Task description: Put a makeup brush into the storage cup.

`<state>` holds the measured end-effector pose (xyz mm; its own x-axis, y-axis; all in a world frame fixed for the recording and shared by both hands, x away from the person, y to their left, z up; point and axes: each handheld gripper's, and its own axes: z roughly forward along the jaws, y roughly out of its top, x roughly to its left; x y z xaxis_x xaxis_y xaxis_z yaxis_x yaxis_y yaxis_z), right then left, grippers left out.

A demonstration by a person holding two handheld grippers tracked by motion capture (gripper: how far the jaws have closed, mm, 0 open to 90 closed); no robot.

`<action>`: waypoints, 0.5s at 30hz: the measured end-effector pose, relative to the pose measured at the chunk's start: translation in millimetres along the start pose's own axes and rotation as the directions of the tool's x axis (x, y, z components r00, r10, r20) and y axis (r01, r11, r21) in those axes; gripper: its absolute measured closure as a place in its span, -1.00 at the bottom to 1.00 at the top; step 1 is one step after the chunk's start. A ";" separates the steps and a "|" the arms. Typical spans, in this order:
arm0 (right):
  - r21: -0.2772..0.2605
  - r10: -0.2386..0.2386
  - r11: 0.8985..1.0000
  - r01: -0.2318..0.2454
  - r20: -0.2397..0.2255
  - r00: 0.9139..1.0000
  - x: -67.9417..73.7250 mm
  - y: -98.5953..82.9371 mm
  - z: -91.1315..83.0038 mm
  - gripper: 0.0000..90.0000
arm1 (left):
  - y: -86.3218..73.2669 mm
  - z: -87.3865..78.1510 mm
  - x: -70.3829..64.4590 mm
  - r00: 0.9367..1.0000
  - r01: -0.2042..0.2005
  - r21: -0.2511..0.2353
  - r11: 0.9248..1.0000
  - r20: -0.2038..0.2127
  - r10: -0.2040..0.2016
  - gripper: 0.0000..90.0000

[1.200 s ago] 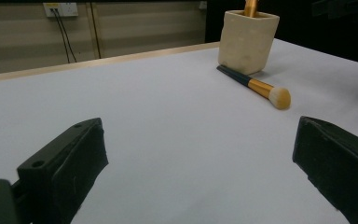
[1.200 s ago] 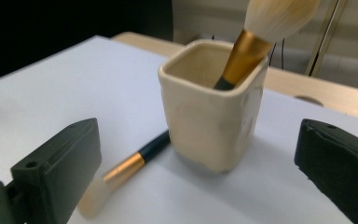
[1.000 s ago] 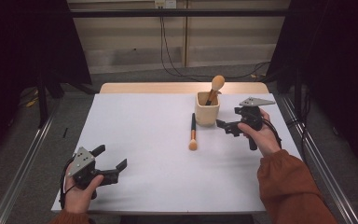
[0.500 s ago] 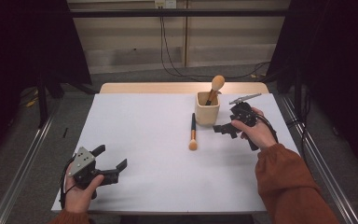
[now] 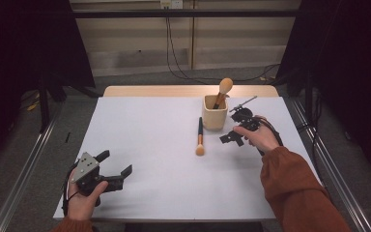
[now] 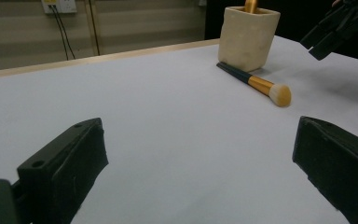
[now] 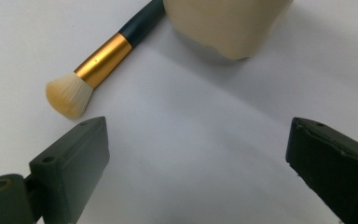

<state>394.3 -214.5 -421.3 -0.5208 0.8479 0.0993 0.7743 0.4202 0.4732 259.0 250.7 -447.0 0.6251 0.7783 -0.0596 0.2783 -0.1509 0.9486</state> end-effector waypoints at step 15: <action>0.110 -0.020 0.994 0.024 -0.041 0.999 25.2 25.4 17.1 -0.88 | -0.2 -1.0 0.6 1.000 0.002 0.003 1.000 0.001 -0.002 -0.94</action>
<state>406.9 -176.9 -421.8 -0.5506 0.8252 0.1259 0.7962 0.4739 0.3761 258.6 251.8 -446.9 0.6249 0.7783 -0.0619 0.2821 -0.1511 0.9474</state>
